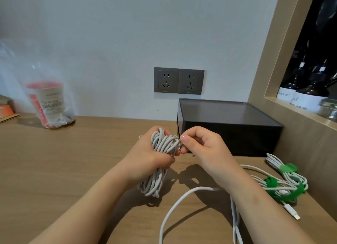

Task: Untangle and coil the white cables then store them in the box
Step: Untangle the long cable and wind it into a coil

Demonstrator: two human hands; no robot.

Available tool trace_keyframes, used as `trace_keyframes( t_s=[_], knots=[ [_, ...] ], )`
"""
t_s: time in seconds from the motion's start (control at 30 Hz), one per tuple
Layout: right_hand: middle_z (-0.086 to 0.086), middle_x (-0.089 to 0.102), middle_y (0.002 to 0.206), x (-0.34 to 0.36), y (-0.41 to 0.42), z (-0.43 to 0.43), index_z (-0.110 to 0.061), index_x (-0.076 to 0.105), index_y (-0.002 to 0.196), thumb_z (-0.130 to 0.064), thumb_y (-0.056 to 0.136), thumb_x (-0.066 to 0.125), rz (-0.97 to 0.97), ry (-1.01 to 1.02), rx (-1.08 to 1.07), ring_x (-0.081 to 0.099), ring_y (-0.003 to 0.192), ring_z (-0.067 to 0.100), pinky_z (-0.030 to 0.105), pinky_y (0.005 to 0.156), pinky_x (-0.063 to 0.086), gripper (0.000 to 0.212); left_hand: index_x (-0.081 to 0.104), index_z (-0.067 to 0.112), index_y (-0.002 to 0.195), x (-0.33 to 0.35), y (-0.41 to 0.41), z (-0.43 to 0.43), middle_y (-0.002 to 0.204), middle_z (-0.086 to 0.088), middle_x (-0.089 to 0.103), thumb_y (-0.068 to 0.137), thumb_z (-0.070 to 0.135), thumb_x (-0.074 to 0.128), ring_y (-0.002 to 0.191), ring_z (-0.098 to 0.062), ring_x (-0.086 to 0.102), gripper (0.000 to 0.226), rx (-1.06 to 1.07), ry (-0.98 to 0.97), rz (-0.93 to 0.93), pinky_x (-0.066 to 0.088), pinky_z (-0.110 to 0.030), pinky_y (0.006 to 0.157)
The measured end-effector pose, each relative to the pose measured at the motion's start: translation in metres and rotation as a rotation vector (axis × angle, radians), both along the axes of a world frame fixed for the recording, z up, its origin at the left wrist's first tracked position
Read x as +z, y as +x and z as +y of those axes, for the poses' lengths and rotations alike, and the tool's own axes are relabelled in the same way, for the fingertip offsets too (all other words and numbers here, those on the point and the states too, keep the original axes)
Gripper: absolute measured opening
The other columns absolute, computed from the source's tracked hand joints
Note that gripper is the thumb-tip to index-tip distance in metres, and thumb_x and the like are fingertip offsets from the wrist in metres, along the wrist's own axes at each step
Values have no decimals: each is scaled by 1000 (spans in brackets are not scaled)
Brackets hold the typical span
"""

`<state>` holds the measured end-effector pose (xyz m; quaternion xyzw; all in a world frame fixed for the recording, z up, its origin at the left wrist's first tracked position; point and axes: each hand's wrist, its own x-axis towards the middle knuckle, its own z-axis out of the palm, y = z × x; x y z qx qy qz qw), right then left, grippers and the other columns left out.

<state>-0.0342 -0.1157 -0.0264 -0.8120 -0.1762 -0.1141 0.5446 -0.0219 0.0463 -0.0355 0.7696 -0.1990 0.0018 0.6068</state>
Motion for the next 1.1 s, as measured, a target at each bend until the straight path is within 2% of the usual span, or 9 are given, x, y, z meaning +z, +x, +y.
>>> trace_keyframes(
  t_s=[0.13,0.23,0.33,0.4,0.6,0.8,0.93,1.03,1.1],
  knots=[
    [-12,59,67,-3,2,2,-30,58,79,-28,92,53,7,17,-29,55,70,-5,15,68,43,14,51,20,92,1,-1,-2,84,-15,60,75,-3,69,72,-26,61,34,22,28,-50,54,-29,66],
    [-14,59,71,-5,4,2,-32,58,80,-28,91,54,-10,26,-57,56,71,-7,12,64,45,12,51,22,93,1,-1,-3,81,-8,58,76,0,69,71,-18,57,34,9,48,-61,52,-27,67],
    [-16,59,74,-6,4,3,-34,58,79,-25,90,56,-63,29,-77,56,77,-8,7,63,46,14,49,20,96,2,-1,-2,81,-11,60,79,-4,67,73,-26,66,34,-26,-3,3,57,-38,73],
    [-16,59,75,-5,5,2,-35,57,79,-23,90,56,-97,33,-81,55,79,-9,4,65,45,16,47,19,95,2,-1,-2,76,-10,60,81,-6,63,66,-25,67,33,-38,-55,38,58,-43,70],
    [-13,58,93,-5,5,-3,-40,50,93,-27,88,60,-48,-12,-52,56,86,4,10,66,47,17,47,21,94,2,3,0,76,-9,54,82,-2,64,63,-22,56,31,76,-97,-39,52,-37,63],
    [-27,40,109,-11,3,5,-44,39,97,-40,77,70,-96,-125,-53,42,106,-4,7,75,38,37,45,22,88,0,11,-1,73,-9,48,81,-8,61,63,-23,50,35,305,-418,-17,45,-37,61],
    [-31,41,101,-15,-2,18,-48,44,87,-68,68,48,-268,-347,-42,35,105,-8,18,88,36,28,43,20,90,-1,10,-6,74,-7,47,82,-10,58,62,-19,51,35,382,-524,-29,47,-30,56],
    [-27,47,92,-19,-7,30,-42,50,103,-57,81,55,-257,-425,4,48,92,-2,22,79,48,27,44,23,97,-1,7,-12,77,-5,50,84,-9,57,51,-10,58,37,368,-654,37,49,-23,47],
    [-23,50,98,-22,-5,33,-33,54,116,-47,87,55,-342,-445,-39,50,92,0,20,81,49,32,45,28,108,-2,9,-14,82,-6,53,85,-8,57,56,-12,59,45,373,-759,92,50,-25,48]
  ],
)
